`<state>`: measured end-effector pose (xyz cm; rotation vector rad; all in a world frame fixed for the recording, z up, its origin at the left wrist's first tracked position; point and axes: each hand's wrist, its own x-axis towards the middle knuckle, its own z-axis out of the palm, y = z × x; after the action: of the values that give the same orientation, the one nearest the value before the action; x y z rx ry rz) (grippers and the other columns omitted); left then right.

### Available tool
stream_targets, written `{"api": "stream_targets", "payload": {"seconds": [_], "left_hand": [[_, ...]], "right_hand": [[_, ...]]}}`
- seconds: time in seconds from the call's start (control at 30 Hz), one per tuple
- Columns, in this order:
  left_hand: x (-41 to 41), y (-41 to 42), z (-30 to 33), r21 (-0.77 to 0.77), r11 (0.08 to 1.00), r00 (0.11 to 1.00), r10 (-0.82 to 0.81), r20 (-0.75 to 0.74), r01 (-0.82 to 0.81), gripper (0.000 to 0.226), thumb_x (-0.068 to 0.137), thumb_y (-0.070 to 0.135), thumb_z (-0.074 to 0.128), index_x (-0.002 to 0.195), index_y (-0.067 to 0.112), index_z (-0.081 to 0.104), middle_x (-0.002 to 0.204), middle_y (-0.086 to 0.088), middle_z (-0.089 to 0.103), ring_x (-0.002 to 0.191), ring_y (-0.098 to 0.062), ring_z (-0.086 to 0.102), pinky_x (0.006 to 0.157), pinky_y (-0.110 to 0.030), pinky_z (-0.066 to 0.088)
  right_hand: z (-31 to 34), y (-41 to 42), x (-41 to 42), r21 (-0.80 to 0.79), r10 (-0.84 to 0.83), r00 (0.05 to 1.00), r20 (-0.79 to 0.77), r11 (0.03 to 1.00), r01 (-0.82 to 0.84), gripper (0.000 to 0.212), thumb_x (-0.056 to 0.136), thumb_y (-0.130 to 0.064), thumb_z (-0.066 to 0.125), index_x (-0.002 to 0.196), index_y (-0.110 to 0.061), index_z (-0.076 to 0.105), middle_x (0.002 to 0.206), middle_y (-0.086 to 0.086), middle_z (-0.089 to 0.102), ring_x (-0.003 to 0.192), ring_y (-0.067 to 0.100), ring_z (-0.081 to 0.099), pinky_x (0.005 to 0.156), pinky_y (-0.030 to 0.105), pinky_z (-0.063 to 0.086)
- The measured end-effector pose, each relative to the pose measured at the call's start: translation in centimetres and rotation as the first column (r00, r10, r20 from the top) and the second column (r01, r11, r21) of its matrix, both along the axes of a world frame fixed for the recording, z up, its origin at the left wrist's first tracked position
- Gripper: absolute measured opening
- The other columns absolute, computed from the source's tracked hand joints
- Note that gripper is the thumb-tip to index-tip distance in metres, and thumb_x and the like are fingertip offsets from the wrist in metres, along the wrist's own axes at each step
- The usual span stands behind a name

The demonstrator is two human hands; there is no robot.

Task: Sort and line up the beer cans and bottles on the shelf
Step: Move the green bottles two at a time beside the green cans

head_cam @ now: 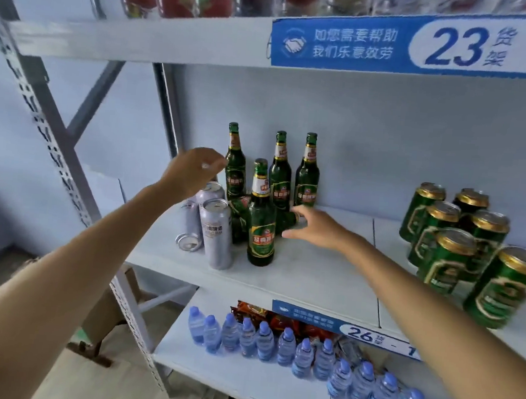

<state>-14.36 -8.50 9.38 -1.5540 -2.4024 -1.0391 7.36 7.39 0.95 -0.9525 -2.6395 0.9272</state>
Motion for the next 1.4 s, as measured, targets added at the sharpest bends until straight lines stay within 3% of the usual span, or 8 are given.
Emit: {"api": "stream_targets", "payload": {"seconds": [0.23, 0.43, 0.67, 0.8, 1.0, 1.13, 1.2, 1.4], "left_hand": [[-6.3, 1.9, -1.8, -0.148, 0.981, 0.99, -0.133, -0.056, 0.123, 0.028, 0.093, 0.037, 0.053, 0.108, 0.02, 0.07, 0.108, -0.003, 0.07, 0.098, -0.02, 0.065, 0.085, -0.034, 0.05], [-7.7, 4.9, -2.4, -0.269, 0.939, 0.965, -0.245, -0.092, 0.213, 0.034, 0.093, 0.043, 0.05, 0.113, 0.022, 0.067, 0.113, 0.0, 0.069, 0.102, -0.021, 0.063, 0.087, -0.036, 0.05], [-5.9, 9.0, -2.7, -0.394, 0.877, 0.945, -0.321, -0.054, 0.276, 0.034, 0.094, 0.04, 0.05, 0.115, 0.018, 0.065, 0.115, -0.001, 0.068, 0.107, -0.02, 0.063, 0.094, -0.038, 0.049], [-4.0, 13.1, -3.1, -0.603, 0.762, 0.931, -0.355, -0.084, 0.236, 0.044, 0.096, 0.046, 0.045, 0.121, 0.014, 0.063, 0.13, -0.005, 0.061, 0.12, -0.025, 0.056, 0.103, -0.039, 0.042], [-0.9, 20.0, -7.1, -0.796, 0.578, 0.93, -0.364, -0.05, 0.183, 0.049, 0.093, 0.051, 0.047, 0.108, 0.006, 0.061, 0.105, -0.007, 0.062, 0.095, -0.025, 0.059, 0.082, -0.031, 0.041], [0.6, 22.4, -9.6, -0.843, 0.519, 0.951, -0.308, -0.027, 0.144, 0.068, 0.092, 0.06, 0.042, 0.14, 0.011, 0.041, 0.136, -0.006, 0.051, 0.123, -0.027, 0.05, 0.093, -0.034, 0.038], [0.7, 23.4, -10.7, -0.866, 0.478, 0.959, -0.282, 0.011, 0.15, 0.073, 0.092, 0.062, 0.037, 0.142, 0.01, 0.039, 0.145, -0.007, 0.045, 0.131, -0.028, 0.045, 0.105, -0.037, 0.036], [0.7, 25.1, -12.9, -0.881, 0.44, 0.962, -0.265, 0.061, 0.177, 0.067, 0.091, 0.058, 0.043, 0.132, 0.005, 0.049, 0.13, -0.009, 0.055, 0.112, -0.025, 0.053, 0.091, -0.03, 0.041]], "right_hand": [[-5.3, -1.9, -6.3, -0.256, -0.126, 0.987, -0.099, 0.962, 0.097, 0.083, 0.072, -0.013, 0.081, 0.142, -0.013, 0.035, 0.133, 0.003, 0.054, 0.121, 0.016, 0.05, 0.093, 0.024, 0.036], [-7.4, -2.6, -8.4, -0.427, -0.311, 0.914, -0.261, 0.886, 0.179, 0.084, 0.065, -0.008, 0.084, 0.136, -0.019, 0.04, 0.12, 0.0, 0.06, 0.113, 0.016, 0.057, 0.093, 0.031, 0.044], [-7.6, -2.6, -6.7, -0.382, -0.427, 0.845, -0.323, 0.876, 0.296, 0.072, 0.061, -0.01, 0.087, 0.124, -0.013, 0.053, 0.109, 0.0, 0.065, 0.102, 0.017, 0.06, 0.086, 0.028, 0.045], [-7.4, -1.5, -3.1, -0.334, -0.478, 0.818, -0.319, 0.865, 0.375, 0.073, 0.06, -0.013, 0.088, 0.124, -0.013, 0.053, 0.113, 0.004, 0.066, 0.097, 0.015, 0.059, 0.083, 0.025, 0.044], [-7.3, 1.6, 2.3, -0.262, -0.557, 0.784, -0.275, 0.828, 0.496, 0.076, 0.058, -0.019, 0.09, 0.123, -0.012, 0.053, 0.117, 0.005, 0.067, 0.105, 0.021, 0.062, 0.086, 0.027, 0.046], [-7.3, 3.2, 4.7, -0.342, -0.595, 0.752, -0.285, 0.795, 0.5, 0.072, 0.059, -0.015, 0.089, 0.122, -0.015, 0.054, 0.108, 0.0, 0.067, 0.102, 0.02, 0.063, 0.079, 0.021, 0.048], [-7.4, 3.7, 5.5, -0.356, -0.589, 0.751, -0.299, 0.799, 0.485, 0.071, 0.06, -0.012, 0.088, 0.122, -0.016, 0.055, 0.107, 0.0, 0.067, 0.099, 0.017, 0.063, 0.071, 0.012, 0.044], [-7.8, 4.9, 6.1, -0.39, -0.574, 0.756, -0.314, 0.804, 0.449, 0.071, 0.06, -0.009, 0.087, 0.123, -0.017, 0.055, 0.111, 0.002, 0.068, 0.102, 0.017, 0.064, 0.071, 0.012, 0.045]]}}
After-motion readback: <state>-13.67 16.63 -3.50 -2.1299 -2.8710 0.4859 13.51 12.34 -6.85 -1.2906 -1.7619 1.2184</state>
